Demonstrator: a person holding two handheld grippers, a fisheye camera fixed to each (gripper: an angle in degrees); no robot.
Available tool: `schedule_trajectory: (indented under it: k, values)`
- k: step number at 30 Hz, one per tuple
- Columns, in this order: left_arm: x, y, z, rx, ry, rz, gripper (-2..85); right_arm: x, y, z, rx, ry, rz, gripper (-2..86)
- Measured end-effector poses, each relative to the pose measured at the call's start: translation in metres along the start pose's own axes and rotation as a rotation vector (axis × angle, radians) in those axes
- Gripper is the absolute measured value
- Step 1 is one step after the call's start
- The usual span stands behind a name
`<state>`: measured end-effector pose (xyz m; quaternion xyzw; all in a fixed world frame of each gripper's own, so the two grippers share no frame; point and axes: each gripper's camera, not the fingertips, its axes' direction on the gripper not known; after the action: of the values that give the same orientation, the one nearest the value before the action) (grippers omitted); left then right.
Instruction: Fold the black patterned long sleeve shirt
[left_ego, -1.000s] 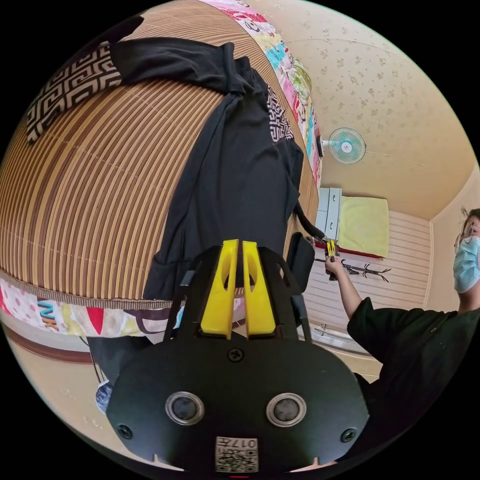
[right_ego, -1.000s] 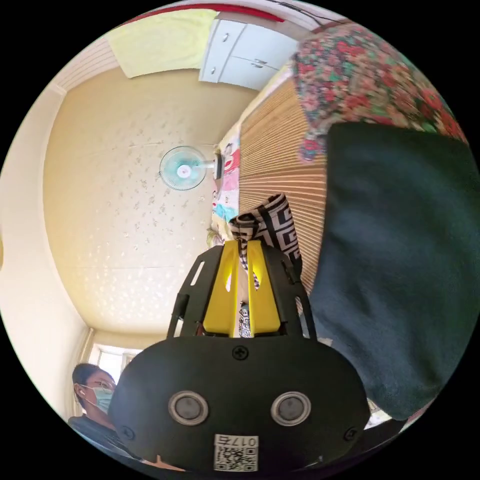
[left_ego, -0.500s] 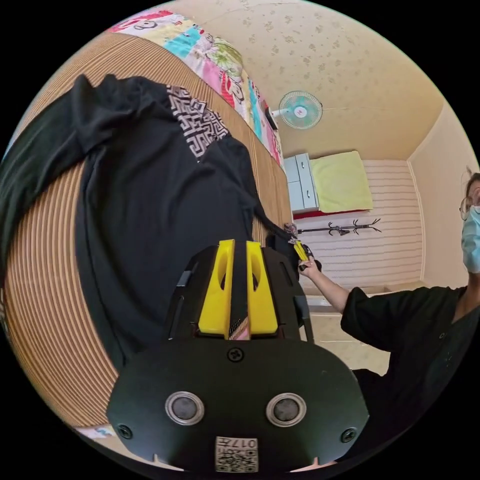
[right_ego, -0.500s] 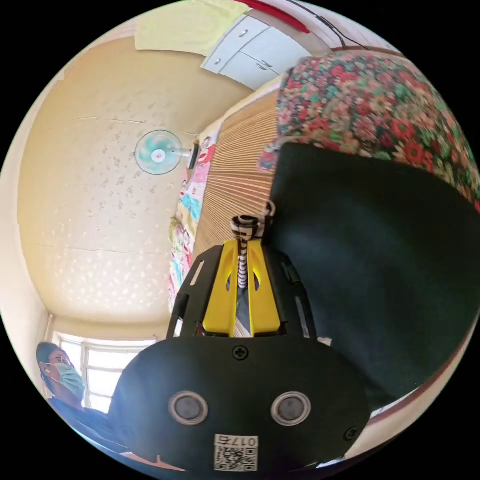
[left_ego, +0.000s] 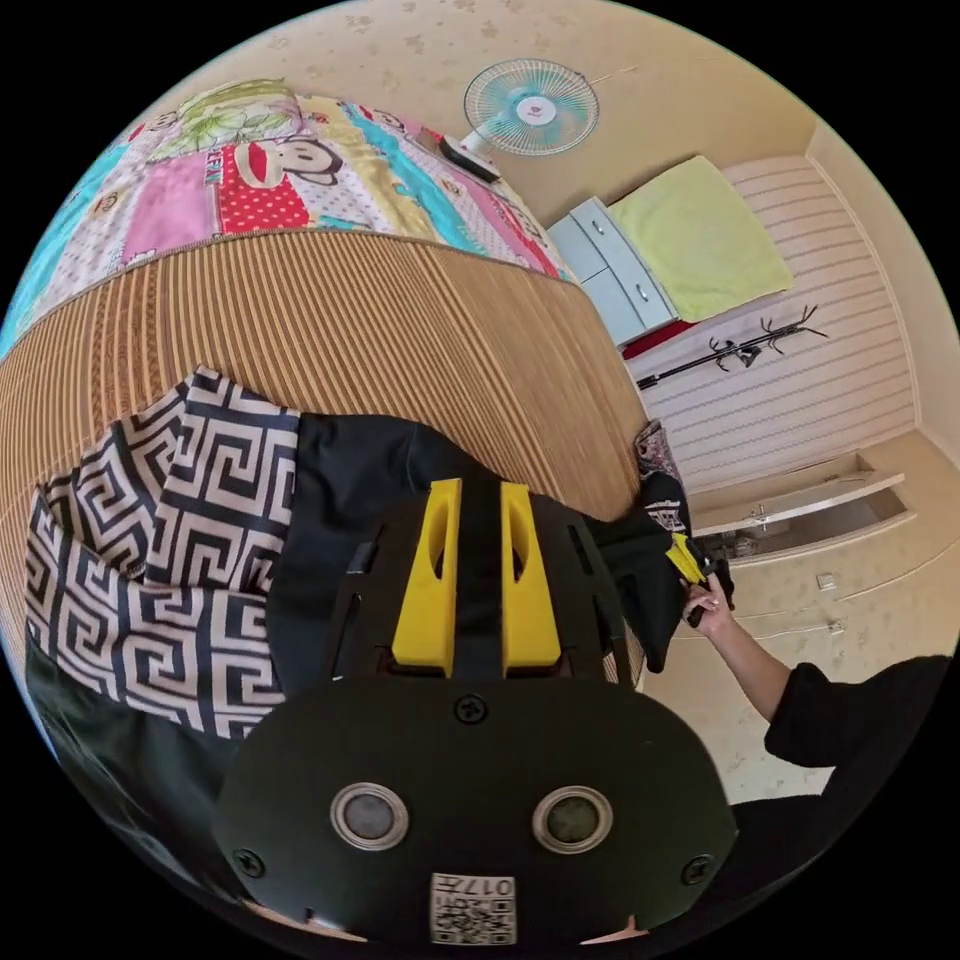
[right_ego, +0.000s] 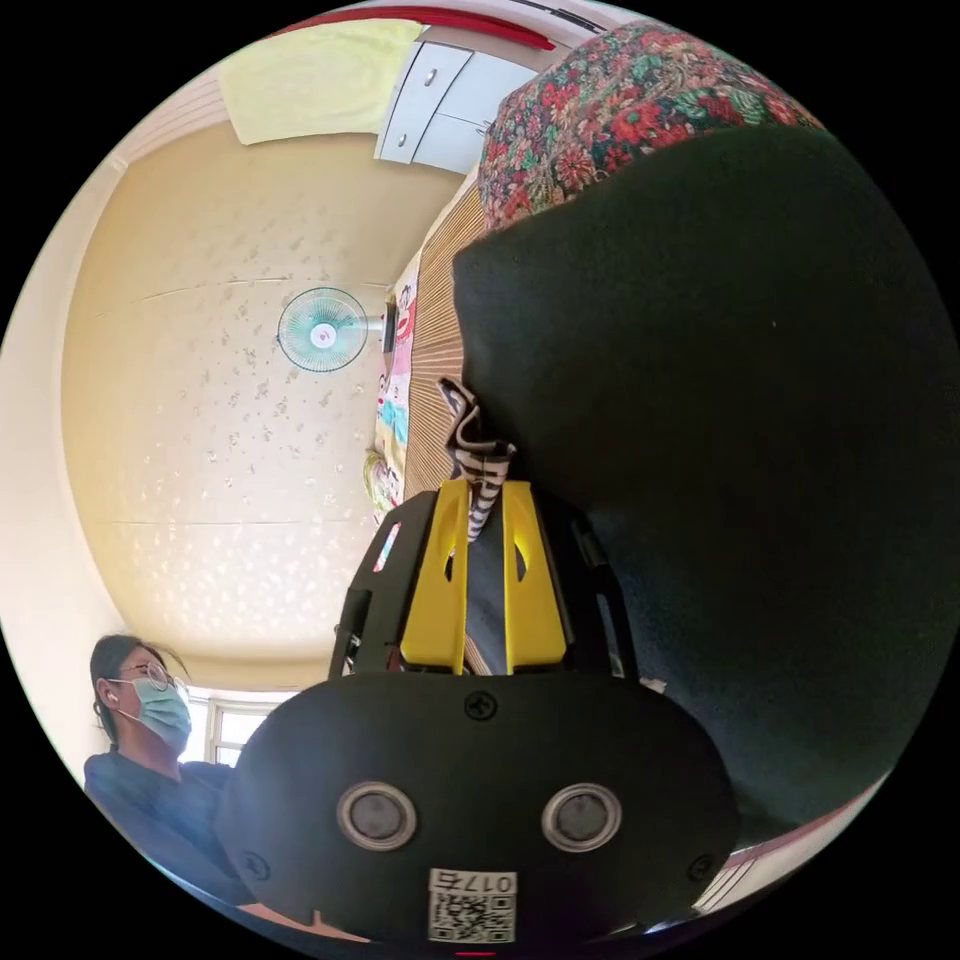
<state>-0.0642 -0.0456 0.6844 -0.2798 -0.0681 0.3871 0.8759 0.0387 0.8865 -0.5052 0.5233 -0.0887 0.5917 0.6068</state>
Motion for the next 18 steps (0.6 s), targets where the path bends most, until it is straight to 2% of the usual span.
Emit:
schedule_trajectory:
  k: [3,6,12,18]
  values:
    - [-0.014,-0.012,0.016,0.033,0.011,-0.015,6.4,-0.005,-0.006,0.000,0.007,-0.012,0.019,3.4]
    - [-0.022,-0.022,0.021,0.072,-0.003,-0.010,6.1,-0.018,-0.016,0.002,0.009,-0.126,-0.020,3.0]
    - [-0.050,-0.023,0.032,0.159,0.088,-0.067,6.7,-0.060,-0.029,0.004,-0.002,-0.390,-0.247,2.6]
    - [-0.066,-0.019,0.040,0.194,0.130,-0.080,6.6,-0.019,-0.030,-0.004,0.030,-0.061,-0.094,3.1]
